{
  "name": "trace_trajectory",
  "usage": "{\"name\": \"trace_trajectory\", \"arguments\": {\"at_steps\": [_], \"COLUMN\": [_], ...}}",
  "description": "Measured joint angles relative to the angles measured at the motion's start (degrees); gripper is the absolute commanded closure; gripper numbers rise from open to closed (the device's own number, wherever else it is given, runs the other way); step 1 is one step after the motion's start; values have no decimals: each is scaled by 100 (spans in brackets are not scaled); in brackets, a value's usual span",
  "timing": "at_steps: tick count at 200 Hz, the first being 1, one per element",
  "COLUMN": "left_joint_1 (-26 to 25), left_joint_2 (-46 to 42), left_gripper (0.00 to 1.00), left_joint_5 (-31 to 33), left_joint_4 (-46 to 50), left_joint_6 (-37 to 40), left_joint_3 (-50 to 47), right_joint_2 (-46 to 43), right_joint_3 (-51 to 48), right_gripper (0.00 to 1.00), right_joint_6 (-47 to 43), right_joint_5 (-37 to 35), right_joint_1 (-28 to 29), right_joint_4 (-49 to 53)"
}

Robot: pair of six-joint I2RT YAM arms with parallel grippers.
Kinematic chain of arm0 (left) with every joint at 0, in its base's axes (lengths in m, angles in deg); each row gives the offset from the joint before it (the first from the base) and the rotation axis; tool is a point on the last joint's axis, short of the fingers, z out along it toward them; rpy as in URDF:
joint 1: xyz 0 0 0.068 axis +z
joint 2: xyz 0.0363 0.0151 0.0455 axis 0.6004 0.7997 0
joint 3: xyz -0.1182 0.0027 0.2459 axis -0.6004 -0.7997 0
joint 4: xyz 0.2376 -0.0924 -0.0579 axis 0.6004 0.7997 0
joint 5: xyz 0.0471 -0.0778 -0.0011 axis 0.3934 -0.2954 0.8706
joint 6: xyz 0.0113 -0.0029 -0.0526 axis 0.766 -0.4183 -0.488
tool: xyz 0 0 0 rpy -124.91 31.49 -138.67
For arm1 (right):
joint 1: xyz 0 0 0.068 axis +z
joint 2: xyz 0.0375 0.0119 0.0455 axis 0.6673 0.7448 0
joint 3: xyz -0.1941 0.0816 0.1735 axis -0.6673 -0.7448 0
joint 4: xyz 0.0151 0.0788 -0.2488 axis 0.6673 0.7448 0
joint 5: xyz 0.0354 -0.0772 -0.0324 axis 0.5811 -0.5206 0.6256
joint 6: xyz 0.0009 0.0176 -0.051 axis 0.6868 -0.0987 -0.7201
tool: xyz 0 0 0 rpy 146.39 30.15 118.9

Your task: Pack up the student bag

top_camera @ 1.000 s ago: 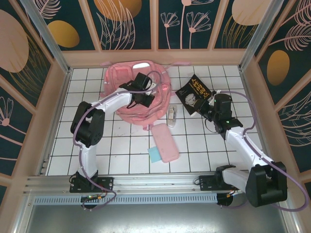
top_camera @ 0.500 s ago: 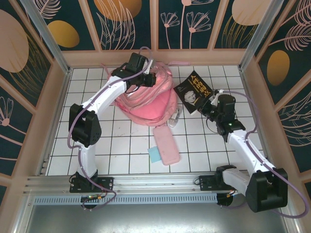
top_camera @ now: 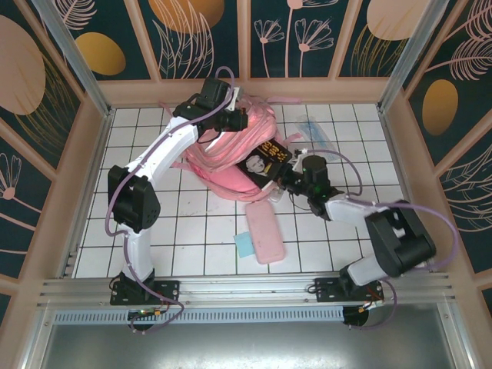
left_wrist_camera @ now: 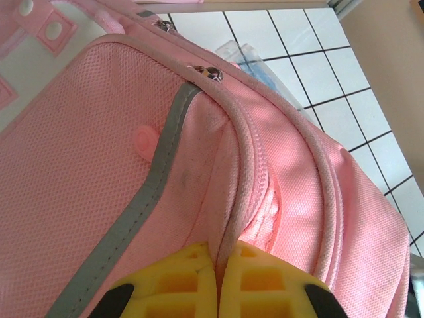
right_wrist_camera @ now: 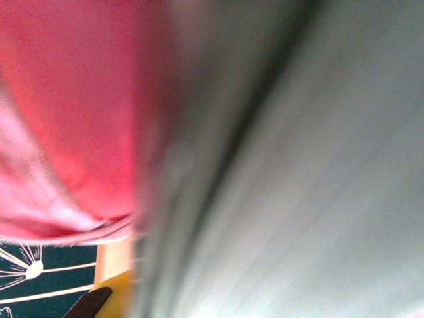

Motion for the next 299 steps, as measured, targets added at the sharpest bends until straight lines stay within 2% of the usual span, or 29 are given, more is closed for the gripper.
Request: {"name": "trace_trajectory", "arguments": {"at_steps": [52,101,115,148,169,203,237,260,281,299], "left_joint_1": [-4,2,2,2,22,122,166,168,173,186], "left_joint_2": [-55,-282,-332,-356,-400,-479,-492,-492,-496,-525], "left_gripper": [100,100,100,100,100,100,100,100,100,100], "left_joint_5": [-177,-289,-297,-223,-212,-229,-236,-264,-361,-483], "left_joint_4": [-308,-651,-704,-822,-892,-1119,-1246,-1298,-1412,-1554], "left_joint_6": [-175,-341,-361,-365,-409,-538,-627,-680,-785,-903], "left_joint_3": [-452,-909,-988,-1097,-1178,-1342,-1370,-1392,-1475,-1628], "right_joint_2": [2380,4159,4391,4332,3799,2575,1840,1836,2168,2820], "right_joint_3": [1534,2994,3259,3250,2780,2017,2009,2214,2577,3281], "right_gripper": [100,100,84,38,25,18,17,26,28,27], "right_joint_6": [579,1342,1506,1674,1825,2015,1849,1672,1585,1478], "right_joint_5": [-271,-1137,-1268,-1427,-1606,-1725,-1722,-1652,-1434,-1300], "right_joint_1": [271,542,586,616,634,636,621,584,496,446], "right_joint_4": [-1521,-2192,-2284,-2371,-2085,-1047,404,1016,1228,1471]}}
